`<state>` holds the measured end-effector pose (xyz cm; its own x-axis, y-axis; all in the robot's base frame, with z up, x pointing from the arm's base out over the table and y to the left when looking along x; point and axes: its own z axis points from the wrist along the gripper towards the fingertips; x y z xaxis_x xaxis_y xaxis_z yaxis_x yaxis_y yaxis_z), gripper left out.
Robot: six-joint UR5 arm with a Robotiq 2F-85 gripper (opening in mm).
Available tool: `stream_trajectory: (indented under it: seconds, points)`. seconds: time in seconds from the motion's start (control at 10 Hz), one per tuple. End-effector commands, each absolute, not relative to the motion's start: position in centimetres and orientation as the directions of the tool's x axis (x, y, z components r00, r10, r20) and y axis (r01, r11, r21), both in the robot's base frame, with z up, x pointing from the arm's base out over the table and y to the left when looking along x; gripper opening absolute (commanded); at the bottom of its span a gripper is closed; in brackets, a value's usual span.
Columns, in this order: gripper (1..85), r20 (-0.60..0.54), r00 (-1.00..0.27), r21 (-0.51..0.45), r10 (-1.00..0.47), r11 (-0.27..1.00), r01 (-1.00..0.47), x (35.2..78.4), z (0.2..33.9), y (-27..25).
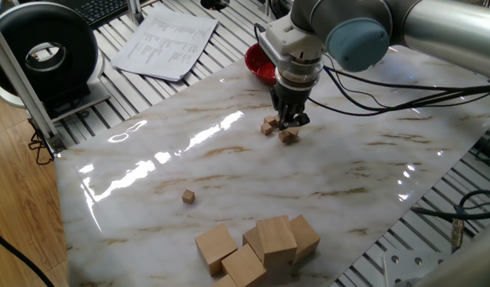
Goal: Stack the blocks into a pyramid shape
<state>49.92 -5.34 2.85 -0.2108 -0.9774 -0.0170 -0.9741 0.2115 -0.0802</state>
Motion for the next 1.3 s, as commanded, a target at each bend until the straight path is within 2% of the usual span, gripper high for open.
stream_trajectory:
  seconds: [0.0,1.2]
  points:
    - [1.0,-0.007,-0.211,-0.121,-0.978,0.210,-0.970,51.2,2.9,-5.9]
    - [1.0,-0.073,-0.266,-0.112,-0.961,0.273,-0.955,50.2,0.7,-5.5]
